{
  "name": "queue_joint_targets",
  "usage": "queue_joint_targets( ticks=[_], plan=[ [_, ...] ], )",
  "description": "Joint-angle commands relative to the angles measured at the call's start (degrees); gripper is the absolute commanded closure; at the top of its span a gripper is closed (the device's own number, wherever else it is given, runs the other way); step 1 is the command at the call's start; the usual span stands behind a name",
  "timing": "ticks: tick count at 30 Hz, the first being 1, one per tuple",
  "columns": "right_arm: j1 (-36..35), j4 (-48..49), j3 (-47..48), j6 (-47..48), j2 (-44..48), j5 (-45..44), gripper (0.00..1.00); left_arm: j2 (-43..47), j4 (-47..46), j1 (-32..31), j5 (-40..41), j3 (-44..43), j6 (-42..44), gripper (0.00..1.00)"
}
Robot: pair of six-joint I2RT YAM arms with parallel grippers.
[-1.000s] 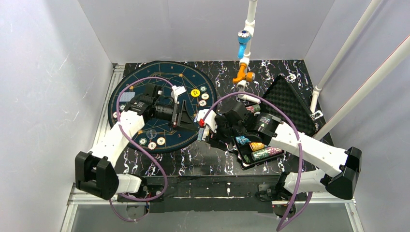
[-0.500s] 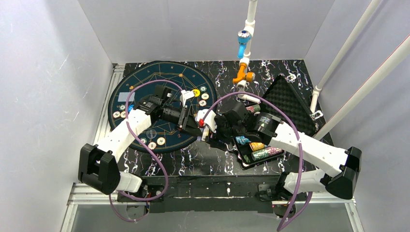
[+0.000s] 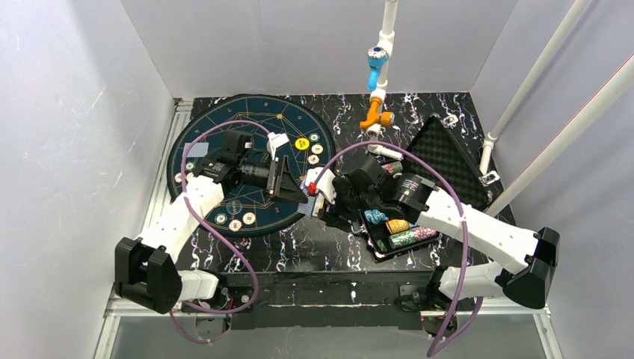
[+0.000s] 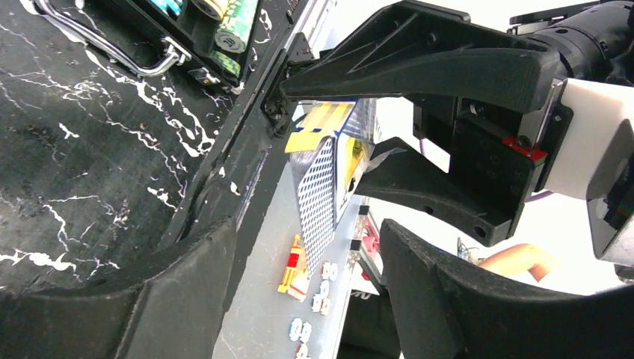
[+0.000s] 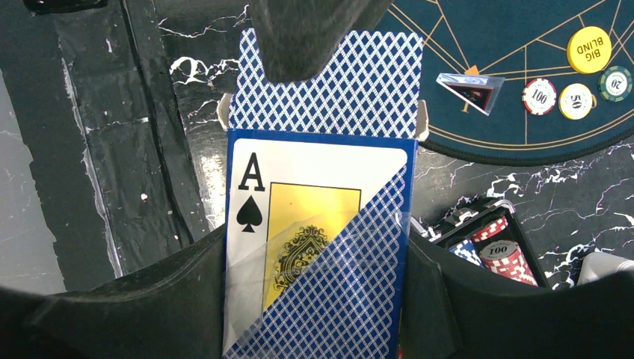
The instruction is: Distribute texas hold em gaming equipment
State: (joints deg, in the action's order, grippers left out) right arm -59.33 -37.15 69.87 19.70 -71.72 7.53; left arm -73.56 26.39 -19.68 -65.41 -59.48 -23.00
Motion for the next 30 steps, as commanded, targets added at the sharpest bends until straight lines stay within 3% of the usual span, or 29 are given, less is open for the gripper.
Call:
queue_joint_targets(
  ticks=[1,9,13,16,23,30],
  plan=[
    [0.0,4.0,2.6,0.1,0.7,0.5,0.99,-0.5,-3.7,-2.1,0.3,1.0,-3.1,0.34],
    [0.0,3.6,3.0,0.0,0.9,0.1,0.99,-2.4,6.4,-1.8,5.6,-1.6,3.6,0.69],
    [0.0,3.2,2.3,0.2,1.5,-0.4,0.99,-1.1,7.5,0.6,4.2,-1.0,4.1,0.80],
    [0.2,3.0,1.8,0.3,1.8,-0.7,0.99,-0.1,7.5,3.3,2.1,-0.8,4.3,1.00],
    [1.0,2.6,1.1,0.2,2.2,-1.1,0.99,0.9,7.4,9.5,-3.3,-1.6,3.6,1.00],
    [1.7,2.3,0.6,0.0,2.7,-1.3,0.99,-2.7,7.3,18.0,-3.4,-5.5,3.5,1.00]
  ],
)
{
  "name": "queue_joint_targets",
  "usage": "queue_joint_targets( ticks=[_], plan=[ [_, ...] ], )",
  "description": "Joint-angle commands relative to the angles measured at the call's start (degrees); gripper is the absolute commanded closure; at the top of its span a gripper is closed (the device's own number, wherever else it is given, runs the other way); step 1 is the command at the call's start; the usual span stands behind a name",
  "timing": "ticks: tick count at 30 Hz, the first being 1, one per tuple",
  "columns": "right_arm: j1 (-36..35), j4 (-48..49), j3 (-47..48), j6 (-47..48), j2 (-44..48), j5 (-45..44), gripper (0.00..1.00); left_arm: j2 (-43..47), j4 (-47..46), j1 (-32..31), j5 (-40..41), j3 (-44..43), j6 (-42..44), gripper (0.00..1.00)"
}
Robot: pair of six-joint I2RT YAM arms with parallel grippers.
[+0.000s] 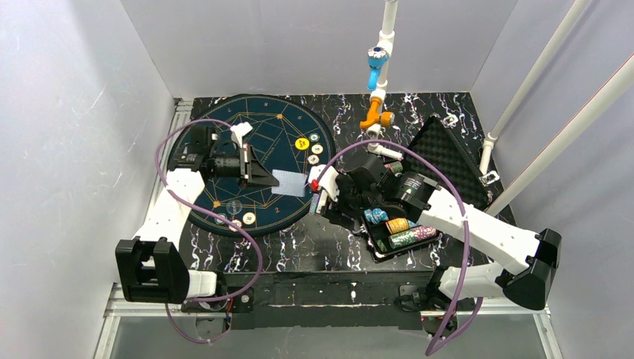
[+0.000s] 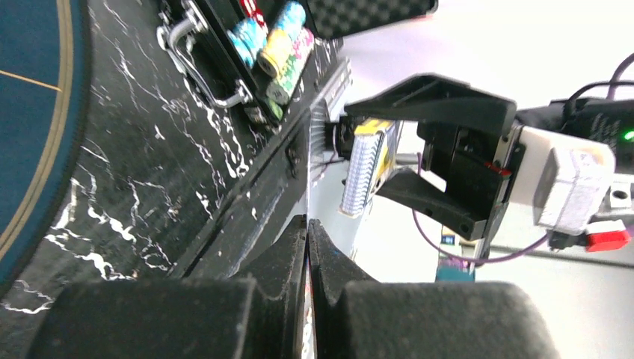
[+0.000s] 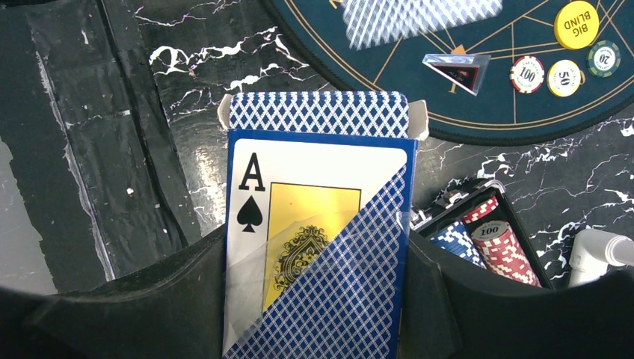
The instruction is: Distribute texas hold em gaming equipment
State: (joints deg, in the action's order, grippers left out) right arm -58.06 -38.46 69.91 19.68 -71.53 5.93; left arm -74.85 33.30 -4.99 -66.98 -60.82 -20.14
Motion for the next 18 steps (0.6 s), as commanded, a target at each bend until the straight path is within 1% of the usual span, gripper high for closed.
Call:
queue_joint_targets(
  ticks=[1,5,8,10,12,14,18],
  plan=[
    [0.5,3.6,0.6,0.0,2.4,0.3,0.99,-2.6,0.0,3.7,-1.2,-4.9,0.6,1.00],
    [0.8,3.7,1.1,0.0,2.0,0.2,0.99,-8.4,-2.0,3.8,5.2,-9.2,-0.4,1.00],
    [1.3,3.4,1.5,0.0,2.0,0.0,0.99,-13.5,-7.7,3.8,12.4,-11.9,-4.4,1.00],
    [1.6,3.0,1.9,0.0,1.9,-0.2,0.99,-17.9,-9.6,3.6,15.8,-15.1,-5.8,1.00],
    [1.8,2.5,2.3,0.1,1.9,-0.3,0.99,-22.8,-11.0,3.6,17.6,-19.5,-7.5,1.00],
    [2.1,2.1,2.5,0.1,1.9,-0.4,0.99,-28.2,-10.9,3.0,22.4,-24.5,-10.0,1.00],
    [2.3,1.5,2.8,0.7,1.3,-0.5,0.99,-39.4,-10.9,1.5,27.5,-34.5,-12.5,1.00]
  ],
)
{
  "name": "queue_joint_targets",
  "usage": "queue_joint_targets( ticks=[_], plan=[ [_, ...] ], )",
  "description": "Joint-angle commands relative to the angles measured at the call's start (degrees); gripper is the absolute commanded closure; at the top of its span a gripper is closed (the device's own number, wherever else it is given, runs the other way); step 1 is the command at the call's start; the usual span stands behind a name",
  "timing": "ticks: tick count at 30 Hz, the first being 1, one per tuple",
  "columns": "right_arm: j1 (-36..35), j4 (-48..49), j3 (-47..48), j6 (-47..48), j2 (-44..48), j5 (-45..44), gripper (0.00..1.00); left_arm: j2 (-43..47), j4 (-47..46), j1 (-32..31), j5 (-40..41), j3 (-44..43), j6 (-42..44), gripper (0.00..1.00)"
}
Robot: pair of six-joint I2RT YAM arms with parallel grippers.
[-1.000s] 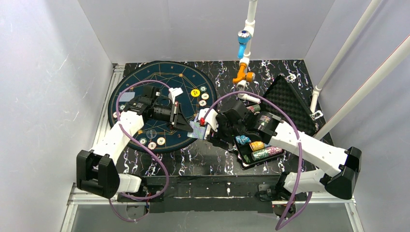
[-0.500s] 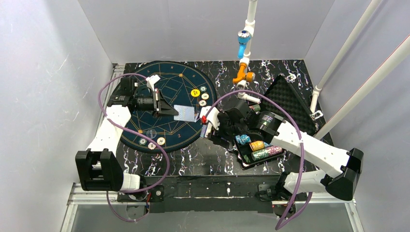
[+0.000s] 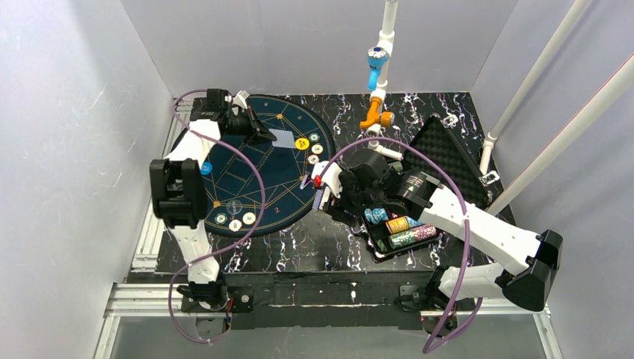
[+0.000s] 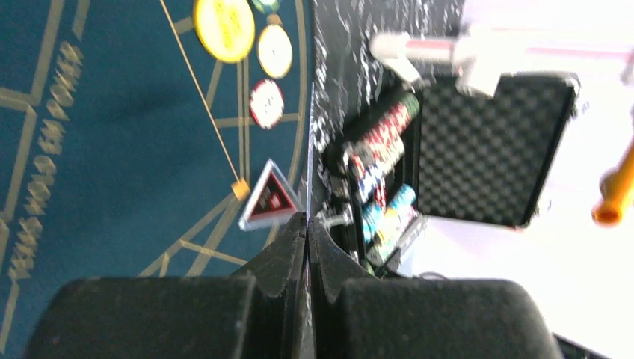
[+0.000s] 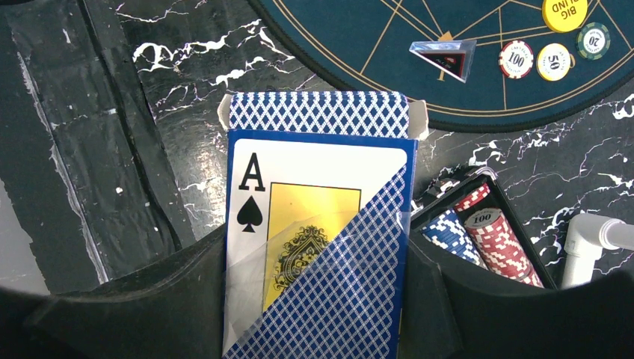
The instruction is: Distribute texas hold em gaming equipment
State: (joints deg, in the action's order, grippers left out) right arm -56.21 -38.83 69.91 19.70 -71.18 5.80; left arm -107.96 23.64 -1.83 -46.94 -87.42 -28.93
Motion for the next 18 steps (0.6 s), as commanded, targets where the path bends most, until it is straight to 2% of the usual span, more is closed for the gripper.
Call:
queue_joint_targets(
  ticks=[1,7,18],
  plan=[
    [0.5,1.8,3.0,0.7,0.9,-0.4,0.99,-8.9,-1.4,-2.0,8.7,-10.3,-4.2,1.00],
    [0.9,1.5,2.9,0.8,0.3,-0.4,0.99,-21.9,-3.0,-3.7,11.4,-23.6,-7.2,1.00],
    [1.9,3.2,1.4,0.6,-1.0,-0.2,0.99,-32.7,-16.2,-6.0,13.8,-29.3,-15.4,1.00]
  ],
)
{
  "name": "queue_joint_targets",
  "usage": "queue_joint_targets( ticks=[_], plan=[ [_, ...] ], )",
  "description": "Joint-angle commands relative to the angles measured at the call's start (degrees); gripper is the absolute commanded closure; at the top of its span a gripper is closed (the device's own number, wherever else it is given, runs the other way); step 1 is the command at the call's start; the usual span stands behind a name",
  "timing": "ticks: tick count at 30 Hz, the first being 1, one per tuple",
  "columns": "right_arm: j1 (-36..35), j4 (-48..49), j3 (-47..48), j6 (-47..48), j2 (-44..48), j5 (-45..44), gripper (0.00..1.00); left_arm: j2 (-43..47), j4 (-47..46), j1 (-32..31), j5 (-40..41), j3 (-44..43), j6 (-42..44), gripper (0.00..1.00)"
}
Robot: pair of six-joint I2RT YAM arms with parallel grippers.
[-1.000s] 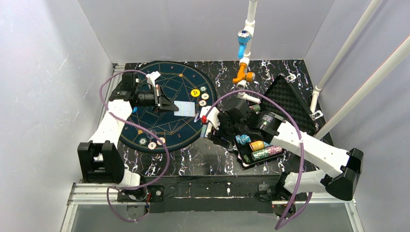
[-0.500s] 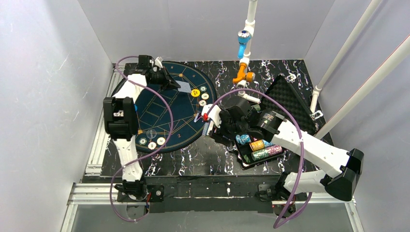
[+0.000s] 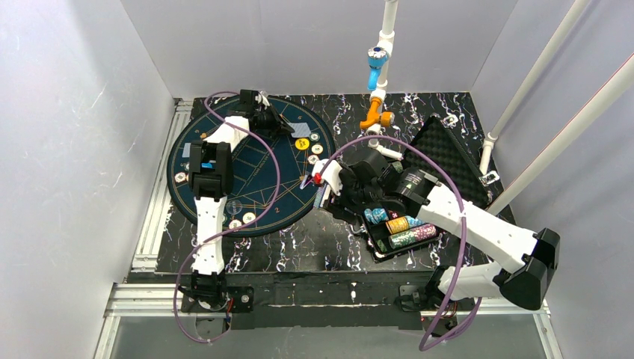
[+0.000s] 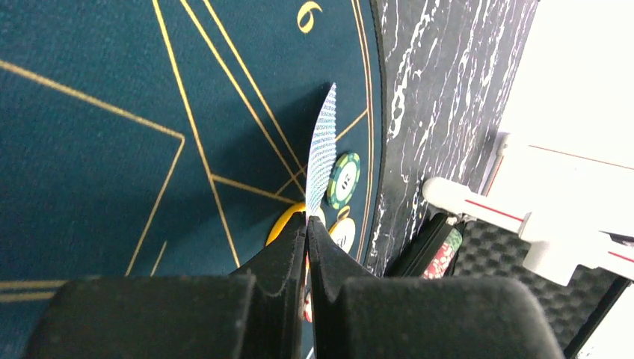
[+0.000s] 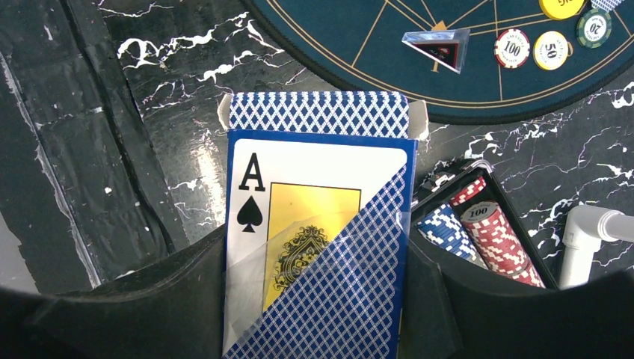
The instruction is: Distribute texas hold em gaming equipment
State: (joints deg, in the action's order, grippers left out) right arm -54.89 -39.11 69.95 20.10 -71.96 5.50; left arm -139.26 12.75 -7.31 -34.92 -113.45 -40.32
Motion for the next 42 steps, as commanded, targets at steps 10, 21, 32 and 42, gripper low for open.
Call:
queue_joint_targets(
  ticks=[10,21,32,42],
  plan=[
    [1.3,2.7,2.2,0.0,-1.3,0.4,0.99,-6.3,-5.6,-0.8,8.5,-6.6,-4.1,1.00],
    [1.5,4.7,1.1,-0.3,-0.6,0.9,0.99,4.6,1.9,1.0,8.4,-5.2,3.1,0.30],
    [1.5,8.0,-1.4,-0.2,2.1,4.3,0.99,38.4,26.1,7.1,-25.1,21.5,27.7,0.02],
    [0.7,11.1,0.5,-2.7,-1.2,11.0,0.99,65.2,24.3,-5.8,-30.0,46.5,22.2,0.05]
  ],
)
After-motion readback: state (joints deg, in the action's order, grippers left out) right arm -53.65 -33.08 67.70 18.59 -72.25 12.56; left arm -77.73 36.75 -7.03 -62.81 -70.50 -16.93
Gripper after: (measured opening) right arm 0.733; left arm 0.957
